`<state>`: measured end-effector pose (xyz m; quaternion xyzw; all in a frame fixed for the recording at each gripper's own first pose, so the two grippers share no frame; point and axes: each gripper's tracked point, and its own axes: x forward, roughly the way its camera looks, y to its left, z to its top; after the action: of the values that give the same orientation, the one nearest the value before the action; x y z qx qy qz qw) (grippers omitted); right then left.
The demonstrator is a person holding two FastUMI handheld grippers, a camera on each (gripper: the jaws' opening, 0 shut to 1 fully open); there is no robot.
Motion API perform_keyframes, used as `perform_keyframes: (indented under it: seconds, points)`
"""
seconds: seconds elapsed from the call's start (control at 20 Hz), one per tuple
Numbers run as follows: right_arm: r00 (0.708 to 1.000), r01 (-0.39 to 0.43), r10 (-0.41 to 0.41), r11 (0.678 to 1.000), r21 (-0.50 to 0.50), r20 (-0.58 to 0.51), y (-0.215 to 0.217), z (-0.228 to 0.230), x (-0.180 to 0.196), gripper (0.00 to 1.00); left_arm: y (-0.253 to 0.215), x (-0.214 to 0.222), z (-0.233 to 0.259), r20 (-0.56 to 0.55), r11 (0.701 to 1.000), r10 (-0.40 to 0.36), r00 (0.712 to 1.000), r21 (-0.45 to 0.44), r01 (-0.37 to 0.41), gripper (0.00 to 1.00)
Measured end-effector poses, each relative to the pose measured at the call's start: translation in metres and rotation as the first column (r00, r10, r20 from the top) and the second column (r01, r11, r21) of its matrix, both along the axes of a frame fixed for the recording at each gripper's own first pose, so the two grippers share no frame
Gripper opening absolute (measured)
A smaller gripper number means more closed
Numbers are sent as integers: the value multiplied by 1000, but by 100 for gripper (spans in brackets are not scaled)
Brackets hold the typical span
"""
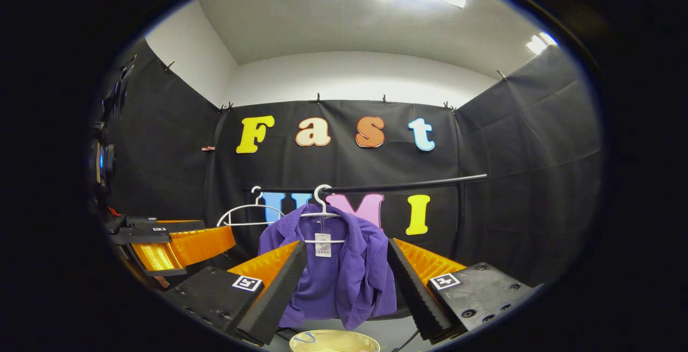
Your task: Grasp the clothes on the hanger with both hands and then place them into the laundry hamper below.
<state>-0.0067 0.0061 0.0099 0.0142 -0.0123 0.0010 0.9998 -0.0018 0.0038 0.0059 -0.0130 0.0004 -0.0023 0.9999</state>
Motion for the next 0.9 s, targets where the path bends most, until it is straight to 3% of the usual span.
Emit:
perform_keyframes:
  seconds: [0.9]
  points:
    - [997, 78, -78, 997, -5, -18, 26, -14, -1, 97, 32, -7, -14, -34, 997, -80, 996, -12, 79, 98]
